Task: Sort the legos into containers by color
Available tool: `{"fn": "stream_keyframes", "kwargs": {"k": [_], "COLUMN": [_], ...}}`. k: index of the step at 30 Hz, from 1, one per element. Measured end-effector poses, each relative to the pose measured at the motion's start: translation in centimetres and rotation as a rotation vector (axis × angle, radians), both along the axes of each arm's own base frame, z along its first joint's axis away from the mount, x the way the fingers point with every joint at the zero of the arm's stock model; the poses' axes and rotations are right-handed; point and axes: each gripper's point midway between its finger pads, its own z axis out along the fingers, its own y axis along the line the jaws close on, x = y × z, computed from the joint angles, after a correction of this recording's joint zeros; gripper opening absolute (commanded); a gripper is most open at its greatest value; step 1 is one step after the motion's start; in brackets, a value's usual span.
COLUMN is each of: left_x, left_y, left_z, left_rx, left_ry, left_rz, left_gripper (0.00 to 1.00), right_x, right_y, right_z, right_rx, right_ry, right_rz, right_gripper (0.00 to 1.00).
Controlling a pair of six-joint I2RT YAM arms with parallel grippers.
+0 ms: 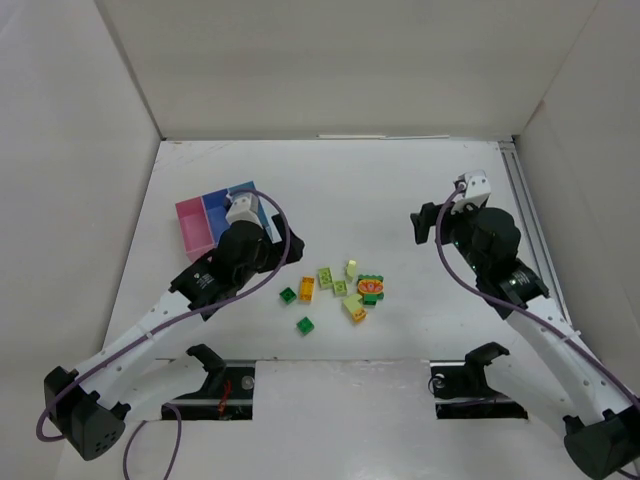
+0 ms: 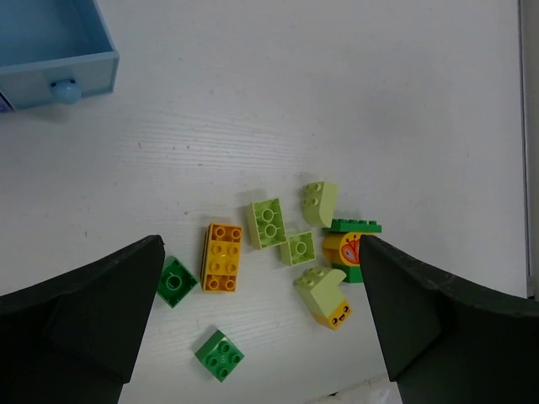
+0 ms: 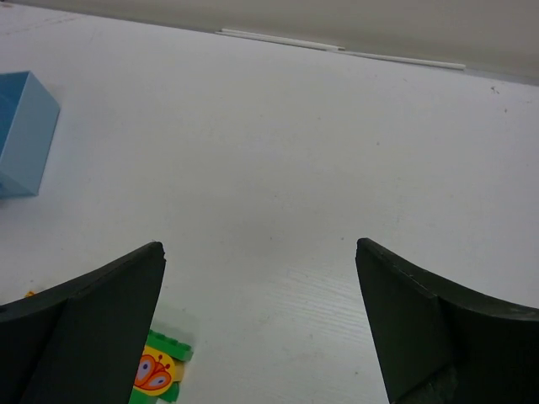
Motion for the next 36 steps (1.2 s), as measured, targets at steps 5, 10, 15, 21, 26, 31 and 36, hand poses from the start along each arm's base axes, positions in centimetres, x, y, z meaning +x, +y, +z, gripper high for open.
{"fn": "stream_keyframes", "kwargs": {"k": [5, 10, 15, 21, 26, 31, 36], "left_x": [-0.3, -0.7, -1.0, -1.9, -2.0, -2.3, -2.9], "left_y": [0.3, 0.8, 1.1, 1.7, 1.1, 1.0, 1.4], "left_z": [-0.5, -1.3, -3.5, -8.8, -10.9, -12.9, -14.0], "left_rx": [-0.003, -0.015, -0.023, 0.034, 0.048, 0.071, 0.042], "left_ry": [0.032, 0.080, 0.154, 0.297, 0.368, 0.432, 0.484], "left_rz": [0.025, 0.073, 0.131, 0.192, 0.199, 0.223, 0.295], "left_gripper": [1.00, 1.00, 1.00, 0.98, 0.90, 0.83, 0.74], "right_x": [0.3, 0.8, 1.2, 0.5, 0.1, 0.0, 0.1], "right_y": [0.4, 0.8, 1.5, 3.6, 3.5, 2.8, 2.4], "right_z": [-1.1, -2.6, -3.4, -3.6, -3.1, -3.2, -3.4], "right_rx": [-0.007, -0.029, -0.046, -0.062, -0.062, -0.067, -0.069], "right_ry": [0.038, 0.085, 0.115, 0.115, 0.096, 0.090, 0.094], "right_rz": [0.003, 0.009, 0.038, 0.109, 0.101, 0.066, 0.039], "right_gripper": [1.00, 1.00, 1.00, 1.00, 1.00, 1.00, 1.00]}}
